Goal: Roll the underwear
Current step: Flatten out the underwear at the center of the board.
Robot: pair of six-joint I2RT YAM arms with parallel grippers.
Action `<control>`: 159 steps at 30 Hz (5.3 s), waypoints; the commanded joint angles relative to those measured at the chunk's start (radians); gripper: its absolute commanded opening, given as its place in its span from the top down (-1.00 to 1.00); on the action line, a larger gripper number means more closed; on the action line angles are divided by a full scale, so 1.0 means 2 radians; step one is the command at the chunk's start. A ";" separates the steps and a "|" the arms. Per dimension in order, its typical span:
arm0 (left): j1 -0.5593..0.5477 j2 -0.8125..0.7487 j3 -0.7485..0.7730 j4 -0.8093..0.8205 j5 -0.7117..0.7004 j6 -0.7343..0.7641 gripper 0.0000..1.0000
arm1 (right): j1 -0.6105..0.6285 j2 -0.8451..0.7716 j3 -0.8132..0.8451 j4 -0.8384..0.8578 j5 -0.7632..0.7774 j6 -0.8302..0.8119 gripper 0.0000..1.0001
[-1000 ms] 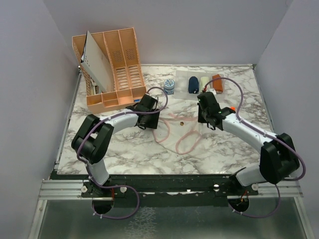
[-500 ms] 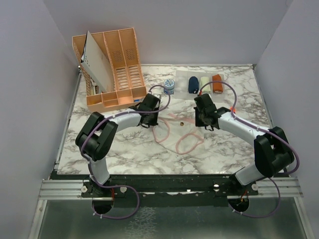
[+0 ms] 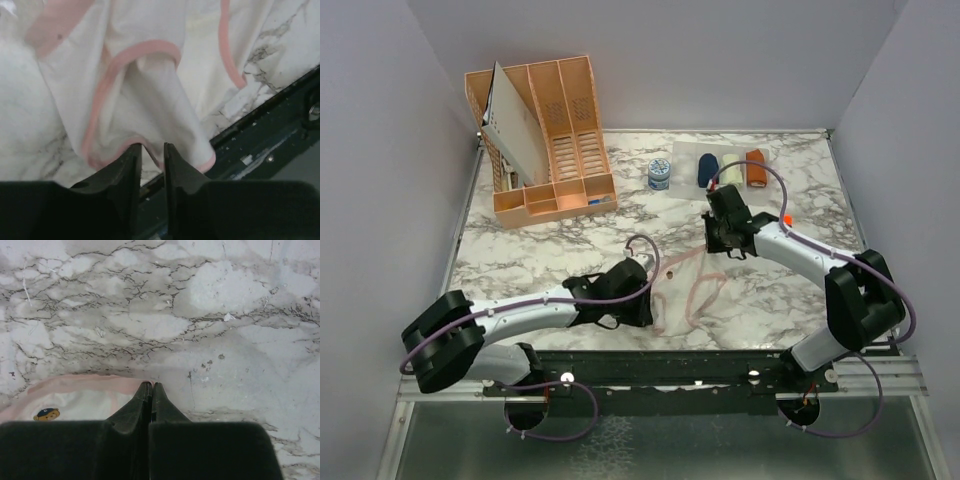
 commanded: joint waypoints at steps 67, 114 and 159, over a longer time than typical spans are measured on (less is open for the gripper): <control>0.016 0.227 0.116 -0.088 -0.160 0.076 1.00 | -0.002 0.058 0.050 -0.029 -0.036 -0.020 0.99; 0.032 -0.265 0.247 -0.334 -0.094 0.016 1.00 | -0.002 -0.404 0.006 -0.096 -0.430 0.026 0.99; 0.204 0.015 0.155 -0.054 -0.088 0.142 -0.63 | -0.003 0.015 0.025 0.104 -0.225 0.018 -0.11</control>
